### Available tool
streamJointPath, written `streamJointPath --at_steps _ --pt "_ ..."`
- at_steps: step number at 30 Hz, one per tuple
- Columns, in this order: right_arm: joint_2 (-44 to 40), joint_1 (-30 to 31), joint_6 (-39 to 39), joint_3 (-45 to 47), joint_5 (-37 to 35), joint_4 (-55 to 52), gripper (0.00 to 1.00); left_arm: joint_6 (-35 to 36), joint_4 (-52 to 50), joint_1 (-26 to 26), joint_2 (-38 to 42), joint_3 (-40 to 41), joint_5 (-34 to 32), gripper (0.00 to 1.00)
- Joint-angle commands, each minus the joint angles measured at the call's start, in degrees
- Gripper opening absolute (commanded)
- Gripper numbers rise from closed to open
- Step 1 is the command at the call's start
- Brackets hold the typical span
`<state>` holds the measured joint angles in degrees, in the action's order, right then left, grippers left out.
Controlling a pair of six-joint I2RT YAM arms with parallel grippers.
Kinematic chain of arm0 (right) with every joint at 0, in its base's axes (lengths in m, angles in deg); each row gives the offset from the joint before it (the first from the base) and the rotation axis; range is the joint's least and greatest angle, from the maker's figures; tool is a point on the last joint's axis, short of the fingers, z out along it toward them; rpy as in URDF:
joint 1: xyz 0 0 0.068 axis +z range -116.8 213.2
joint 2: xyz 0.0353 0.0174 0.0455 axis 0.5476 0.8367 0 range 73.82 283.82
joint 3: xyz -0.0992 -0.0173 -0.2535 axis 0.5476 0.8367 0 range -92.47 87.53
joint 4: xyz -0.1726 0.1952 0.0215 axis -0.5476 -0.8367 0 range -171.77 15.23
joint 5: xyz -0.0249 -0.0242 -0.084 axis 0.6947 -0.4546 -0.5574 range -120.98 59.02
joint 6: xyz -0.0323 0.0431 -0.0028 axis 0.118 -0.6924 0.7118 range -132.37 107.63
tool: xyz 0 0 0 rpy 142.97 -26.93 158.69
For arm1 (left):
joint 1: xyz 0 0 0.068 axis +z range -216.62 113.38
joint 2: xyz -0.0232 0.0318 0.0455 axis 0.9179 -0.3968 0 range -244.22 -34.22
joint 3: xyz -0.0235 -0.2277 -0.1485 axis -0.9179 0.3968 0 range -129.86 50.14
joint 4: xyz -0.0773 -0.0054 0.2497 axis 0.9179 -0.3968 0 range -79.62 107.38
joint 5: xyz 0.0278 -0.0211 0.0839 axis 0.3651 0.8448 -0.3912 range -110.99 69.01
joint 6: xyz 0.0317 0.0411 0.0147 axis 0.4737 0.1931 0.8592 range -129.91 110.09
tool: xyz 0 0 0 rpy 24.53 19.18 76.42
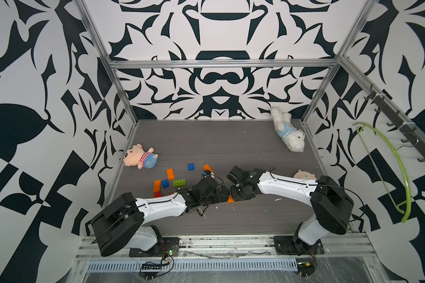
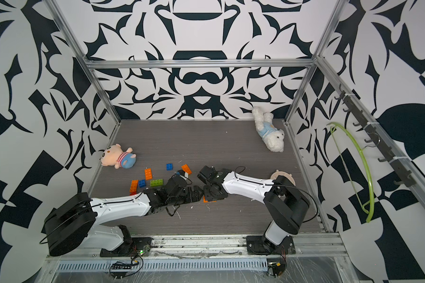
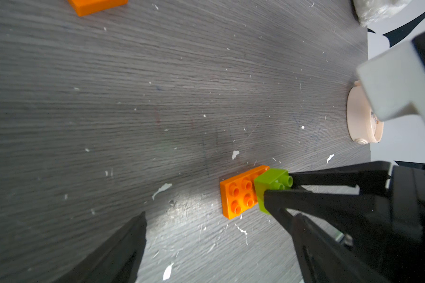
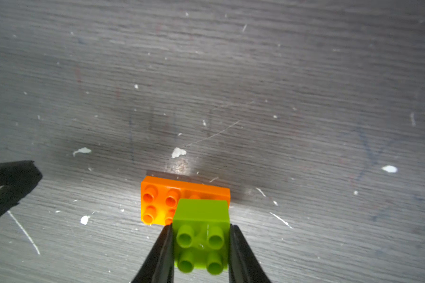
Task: Assemble the number 5 with lego
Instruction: Assemble the lego brick with the lego brick.
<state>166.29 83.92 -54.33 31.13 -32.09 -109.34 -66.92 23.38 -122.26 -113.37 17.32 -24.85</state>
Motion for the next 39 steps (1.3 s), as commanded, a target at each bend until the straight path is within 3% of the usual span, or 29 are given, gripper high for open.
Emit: streamJointPath --at_steps 1,24,39 --pt "0.3 0.3 -0.7 -2.0 -0.6 -0.2 0.33 0.5 -1.6 -0.3 0.3 -1.3 -0.9 0.99" --pt "1.5 3.2 -3.8 -2.0 -5.6 -4.1 0.33 0.5 -3.7 -0.3 2.5 -0.2 -3.1 0.99" --pt "6.7 3.4 -5.1 1.5 -4.1 -1.2 0.3 0.2 -4.2 -0.3 2.9 0.2 -3.6 0.99"
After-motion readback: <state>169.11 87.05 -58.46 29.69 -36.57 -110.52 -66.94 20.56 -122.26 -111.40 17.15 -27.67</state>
